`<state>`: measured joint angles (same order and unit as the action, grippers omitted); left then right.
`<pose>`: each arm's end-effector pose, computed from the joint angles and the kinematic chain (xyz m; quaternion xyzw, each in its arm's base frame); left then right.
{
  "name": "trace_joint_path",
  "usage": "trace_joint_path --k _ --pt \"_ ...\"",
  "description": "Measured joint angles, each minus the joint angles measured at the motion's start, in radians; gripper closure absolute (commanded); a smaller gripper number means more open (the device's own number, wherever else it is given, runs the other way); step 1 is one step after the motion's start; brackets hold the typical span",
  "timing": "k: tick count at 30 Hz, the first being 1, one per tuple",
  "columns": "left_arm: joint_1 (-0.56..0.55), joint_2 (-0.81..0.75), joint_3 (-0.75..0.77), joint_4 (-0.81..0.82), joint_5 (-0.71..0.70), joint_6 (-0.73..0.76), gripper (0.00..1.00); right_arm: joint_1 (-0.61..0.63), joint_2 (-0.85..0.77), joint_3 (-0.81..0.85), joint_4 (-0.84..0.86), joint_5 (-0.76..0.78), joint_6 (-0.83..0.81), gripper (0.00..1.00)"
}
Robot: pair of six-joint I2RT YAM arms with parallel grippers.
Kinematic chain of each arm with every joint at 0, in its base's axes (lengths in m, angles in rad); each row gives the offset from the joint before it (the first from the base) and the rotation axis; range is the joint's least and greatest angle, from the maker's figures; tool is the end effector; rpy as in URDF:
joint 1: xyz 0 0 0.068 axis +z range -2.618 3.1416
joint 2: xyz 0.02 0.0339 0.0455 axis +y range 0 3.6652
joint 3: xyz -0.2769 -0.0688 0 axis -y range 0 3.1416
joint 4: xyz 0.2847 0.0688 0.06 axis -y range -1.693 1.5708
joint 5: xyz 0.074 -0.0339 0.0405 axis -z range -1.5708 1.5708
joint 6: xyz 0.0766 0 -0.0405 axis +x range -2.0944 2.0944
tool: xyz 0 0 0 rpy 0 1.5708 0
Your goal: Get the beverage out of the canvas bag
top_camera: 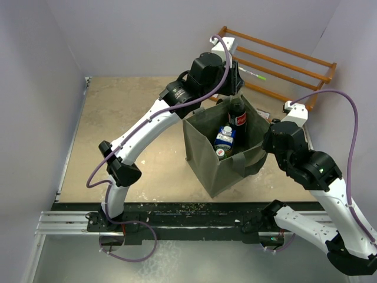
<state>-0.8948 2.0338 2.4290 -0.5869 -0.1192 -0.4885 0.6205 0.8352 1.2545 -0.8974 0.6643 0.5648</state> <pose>0.3391 -0.4082 0.4976 0.1183 0.7620 -0.3697 0.5184 0.1813 0.0715 0.4277 0.1469 0.8121 0.0433 0.5630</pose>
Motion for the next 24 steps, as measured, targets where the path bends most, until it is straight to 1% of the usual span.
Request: trace_joint_path --k 4,17,24 --pt "0.001 0.0 0.017 -0.008 -0.016 -0.002 1.0 0.0 0.0 -0.003 0.006 0.0 0.0 0.72" --pt "0.001 0.0 0.014 0.0 -0.006 0.002 1.0 0.0 -0.001 -0.005 0.014 0.0 -0.007 0.72" --pt "-0.004 -0.003 -0.072 0.063 0.063 0.002 1.0 0.0 -0.008 -0.008 0.013 0.002 -0.011 0.72"
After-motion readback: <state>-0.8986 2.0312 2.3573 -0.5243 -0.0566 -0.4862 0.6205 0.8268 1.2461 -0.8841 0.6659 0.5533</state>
